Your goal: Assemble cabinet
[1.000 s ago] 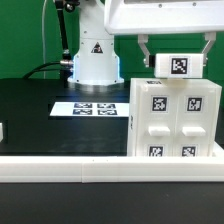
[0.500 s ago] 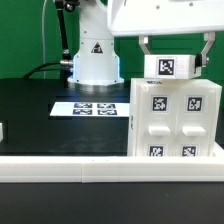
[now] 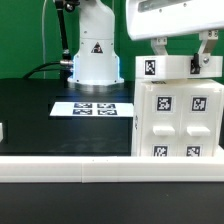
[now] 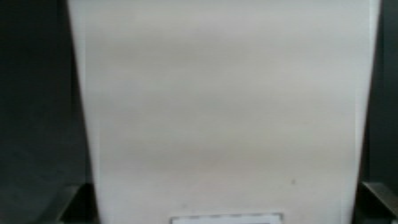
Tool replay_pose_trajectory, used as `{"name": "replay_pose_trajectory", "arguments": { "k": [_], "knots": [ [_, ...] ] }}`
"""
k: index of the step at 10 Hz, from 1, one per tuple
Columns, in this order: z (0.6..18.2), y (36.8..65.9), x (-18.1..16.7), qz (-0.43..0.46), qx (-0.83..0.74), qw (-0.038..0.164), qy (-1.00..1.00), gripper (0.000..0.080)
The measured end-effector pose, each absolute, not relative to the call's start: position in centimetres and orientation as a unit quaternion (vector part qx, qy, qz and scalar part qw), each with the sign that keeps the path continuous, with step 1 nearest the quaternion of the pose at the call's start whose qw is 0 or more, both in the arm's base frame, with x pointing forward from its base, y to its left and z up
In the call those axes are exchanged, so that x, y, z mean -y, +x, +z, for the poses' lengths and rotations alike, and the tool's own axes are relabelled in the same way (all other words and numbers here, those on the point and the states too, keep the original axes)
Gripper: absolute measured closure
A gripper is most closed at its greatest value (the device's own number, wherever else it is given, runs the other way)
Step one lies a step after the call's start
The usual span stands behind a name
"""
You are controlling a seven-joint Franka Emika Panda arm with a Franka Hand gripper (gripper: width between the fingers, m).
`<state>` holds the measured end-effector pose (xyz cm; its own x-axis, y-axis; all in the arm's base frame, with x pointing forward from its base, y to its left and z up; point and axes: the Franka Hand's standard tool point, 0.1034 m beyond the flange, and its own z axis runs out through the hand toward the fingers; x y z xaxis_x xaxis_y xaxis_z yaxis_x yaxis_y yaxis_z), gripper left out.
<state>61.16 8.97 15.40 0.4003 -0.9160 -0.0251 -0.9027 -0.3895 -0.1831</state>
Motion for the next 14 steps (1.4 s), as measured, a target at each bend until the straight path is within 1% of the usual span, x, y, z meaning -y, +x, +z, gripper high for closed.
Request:
{"name": "replay_pose_trajectory", "arguments": {
  "k": [2,4,5,7,8,9,10,11,12,13,14],
  "knots": [
    [15.4,61.2,-9.3,-0.028,-0.646,0.090,-0.757,0.0238],
    [15.4,61.4,-9.4,-0.019,-0.705,0.095,-0.703,0.0238],
    [15.3,61.4,-9.1,-0.017,-0.712,0.095,-0.696,0.0238],
    [15.3,61.4,-9.2,-0.006,-0.751,0.104,-0.653,0.0238],
    [15.3,61.4,-9.2,-0.006,-0.750,0.104,-0.653,0.0110],
    [15.7,61.5,-9.4,-0.007,-0.745,0.107,-0.658,0.0110],
    [16.5,61.4,-9.7,-0.008,-0.745,0.115,-0.657,0.0028],
    [17.4,61.5,-10.0,-0.009,-0.741,0.122,-0.660,0.0028],
    [18.2,61.6,-10.2,-0.010,-0.740,0.130,-0.660,0.0006],
    [18.5,61.7,-10.3,-0.011,-0.738,0.134,-0.661,0.0001],
    [18.4,61.7,-10.2,-0.011,-0.731,0.133,-0.669,0.0001]
  ]
}}
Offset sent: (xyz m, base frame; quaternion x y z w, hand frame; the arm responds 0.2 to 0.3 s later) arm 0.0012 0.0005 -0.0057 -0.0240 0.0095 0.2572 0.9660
